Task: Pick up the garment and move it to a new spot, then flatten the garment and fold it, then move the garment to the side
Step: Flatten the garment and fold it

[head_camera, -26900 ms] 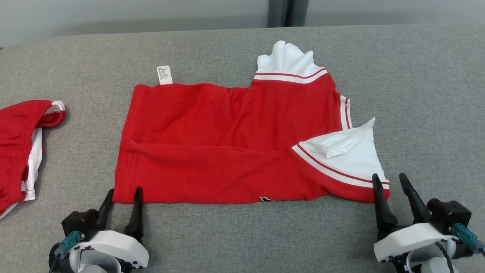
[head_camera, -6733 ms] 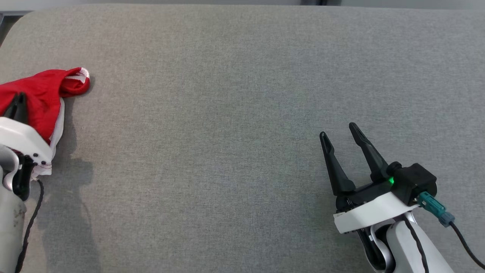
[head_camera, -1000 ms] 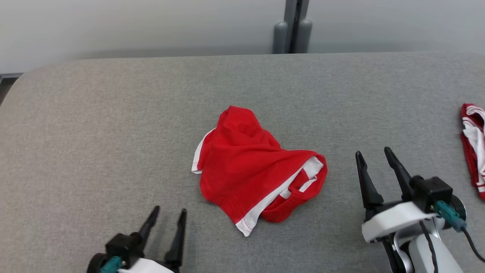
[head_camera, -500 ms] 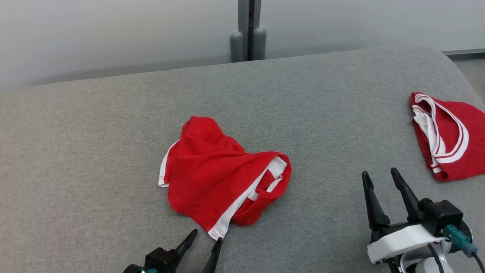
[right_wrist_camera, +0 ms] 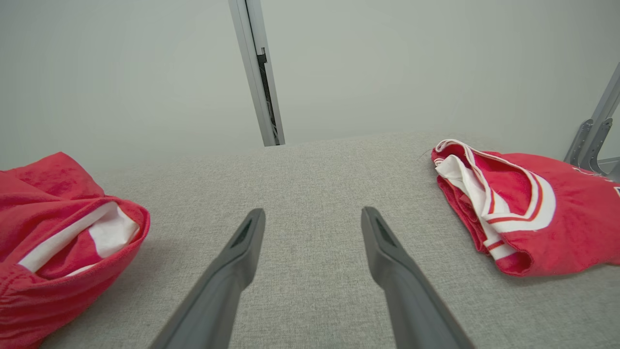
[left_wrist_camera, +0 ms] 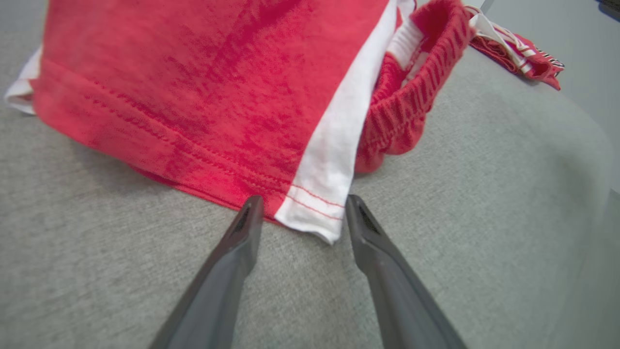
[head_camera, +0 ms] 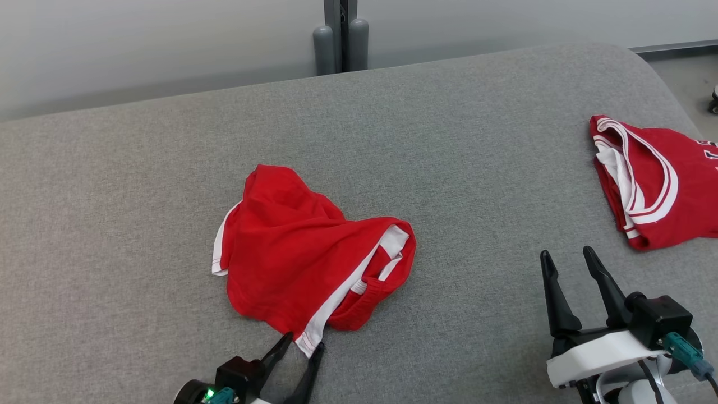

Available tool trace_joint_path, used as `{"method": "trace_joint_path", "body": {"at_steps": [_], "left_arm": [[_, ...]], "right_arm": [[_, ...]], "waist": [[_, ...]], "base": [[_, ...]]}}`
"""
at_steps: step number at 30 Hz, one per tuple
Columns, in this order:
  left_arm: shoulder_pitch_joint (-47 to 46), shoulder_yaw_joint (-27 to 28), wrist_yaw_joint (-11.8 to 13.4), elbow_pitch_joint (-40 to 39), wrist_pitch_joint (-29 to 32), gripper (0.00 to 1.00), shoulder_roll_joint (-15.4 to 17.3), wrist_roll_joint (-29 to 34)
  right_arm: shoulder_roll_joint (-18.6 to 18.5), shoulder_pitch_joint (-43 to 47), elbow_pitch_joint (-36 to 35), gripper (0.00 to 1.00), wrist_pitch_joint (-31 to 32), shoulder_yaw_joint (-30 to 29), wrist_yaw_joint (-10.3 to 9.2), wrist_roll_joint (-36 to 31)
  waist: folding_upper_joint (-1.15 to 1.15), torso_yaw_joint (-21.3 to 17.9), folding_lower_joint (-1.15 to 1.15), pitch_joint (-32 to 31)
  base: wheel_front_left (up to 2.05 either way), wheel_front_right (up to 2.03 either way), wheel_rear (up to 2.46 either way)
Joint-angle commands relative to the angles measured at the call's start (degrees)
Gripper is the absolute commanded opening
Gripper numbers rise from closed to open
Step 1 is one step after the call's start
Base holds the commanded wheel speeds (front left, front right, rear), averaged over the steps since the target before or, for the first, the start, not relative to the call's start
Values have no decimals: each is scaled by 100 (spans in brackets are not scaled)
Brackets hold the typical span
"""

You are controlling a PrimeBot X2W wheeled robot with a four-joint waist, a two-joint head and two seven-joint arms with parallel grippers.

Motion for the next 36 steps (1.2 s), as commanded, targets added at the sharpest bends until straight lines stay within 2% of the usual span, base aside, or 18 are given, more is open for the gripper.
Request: {"method": "trace_joint_path", "body": {"at_steps": [1,5,11,16,20,26,32,33,34,35,36], "left_arm": [[-109,30,-7,20,3,0,41,13],[-106,185,-7,-278,1,0,40,-75],[-122,844,-7,-1100,-2,0,24,5],[-534,1260,-7,-1303,-3,0,151,102],[-1072,1414,-7,-958,-3,0,376,167],[-1866,1290,-7,76,-3,0,814,188],[-2394,1241,-7,920,-2,0,996,181],[-2445,1257,-2,1051,-2,22,1003,200],[-2477,1277,37,1186,-2,74,1003,218],[-2496,1313,65,1330,-2,100,992,198],[-2511,1354,114,1448,-2,100,980,188]], "right_arm": [[-27,-24,-28,100,-27,-19,0,39],[-27,-60,0,100,-27,-20,0,68],[-27,31,97,100,-27,33,0,159],[-28,36,205,100,-27,214,0,265],[-29,3,261,100,-27,426,0,336],[-29,-131,253,100,-27,721,0,404],[-29,-162,208,100,-27,878,0,393],[-29,-169,215,100,-27,896,0,385],[-29,-178,218,100,-27,910,0,379],[-30,-192,221,100,-27,933,0,374],[-29,-206,229,100,-27,956,0,366]], "waist": [[0,12,0,21],[0,112,0,13],[0,382,0,-174],[0,560,0,-317],[0,573,0,-320],[0,400,0,-58],[0,266,0,217],[0,261,0,238],[0,259,0,251],[0,261,0,258],[0,270,0,257]], "base": [[0,0,0],[0,0,0],[0,0,0],[0,0,0],[0,0,0],[0,0,0],[0,0,0],[0,0,0],[0,0,0],[0,0,0],[0,0,0]]}}
